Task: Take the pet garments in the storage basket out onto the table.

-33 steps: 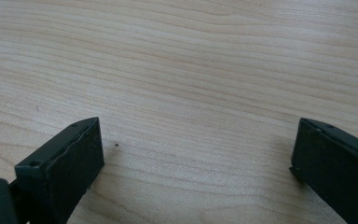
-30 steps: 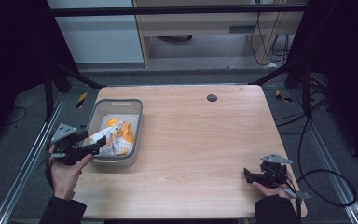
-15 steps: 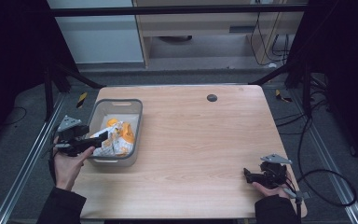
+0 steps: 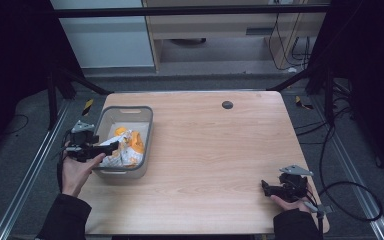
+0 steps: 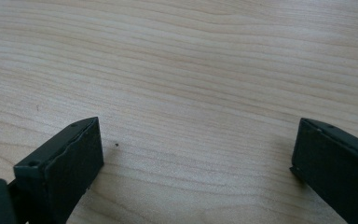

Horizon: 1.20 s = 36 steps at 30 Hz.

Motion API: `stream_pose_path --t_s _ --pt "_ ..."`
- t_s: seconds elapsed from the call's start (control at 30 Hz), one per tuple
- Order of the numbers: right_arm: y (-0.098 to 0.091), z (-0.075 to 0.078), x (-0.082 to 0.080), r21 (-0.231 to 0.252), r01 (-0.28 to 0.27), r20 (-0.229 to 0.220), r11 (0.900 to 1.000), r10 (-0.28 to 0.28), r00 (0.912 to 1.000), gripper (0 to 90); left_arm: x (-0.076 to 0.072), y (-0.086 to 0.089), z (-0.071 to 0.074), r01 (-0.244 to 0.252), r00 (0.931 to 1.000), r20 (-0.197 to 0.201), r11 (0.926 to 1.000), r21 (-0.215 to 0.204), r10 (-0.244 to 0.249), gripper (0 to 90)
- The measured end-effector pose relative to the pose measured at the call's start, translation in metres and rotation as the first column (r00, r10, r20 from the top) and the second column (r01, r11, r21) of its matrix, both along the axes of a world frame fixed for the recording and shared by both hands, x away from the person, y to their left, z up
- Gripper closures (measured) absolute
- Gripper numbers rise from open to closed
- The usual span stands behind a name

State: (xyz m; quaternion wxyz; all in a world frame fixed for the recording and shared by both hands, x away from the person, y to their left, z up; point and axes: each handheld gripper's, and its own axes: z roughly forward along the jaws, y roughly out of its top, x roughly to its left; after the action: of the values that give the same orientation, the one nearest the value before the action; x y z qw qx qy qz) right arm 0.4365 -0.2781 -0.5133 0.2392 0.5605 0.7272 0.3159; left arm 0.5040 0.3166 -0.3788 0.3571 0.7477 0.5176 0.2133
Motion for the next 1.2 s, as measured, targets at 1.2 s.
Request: stream_pose_path --t_s 1.2 --pt "0.000 0.000 0.000 0.000 -0.001 -0.001 1.0000 0.001 1.0000 1.7 0.033 -0.019 -0.023 0.050 0.9751 -0.221 0.9902 0.130 -0.021 12.2"
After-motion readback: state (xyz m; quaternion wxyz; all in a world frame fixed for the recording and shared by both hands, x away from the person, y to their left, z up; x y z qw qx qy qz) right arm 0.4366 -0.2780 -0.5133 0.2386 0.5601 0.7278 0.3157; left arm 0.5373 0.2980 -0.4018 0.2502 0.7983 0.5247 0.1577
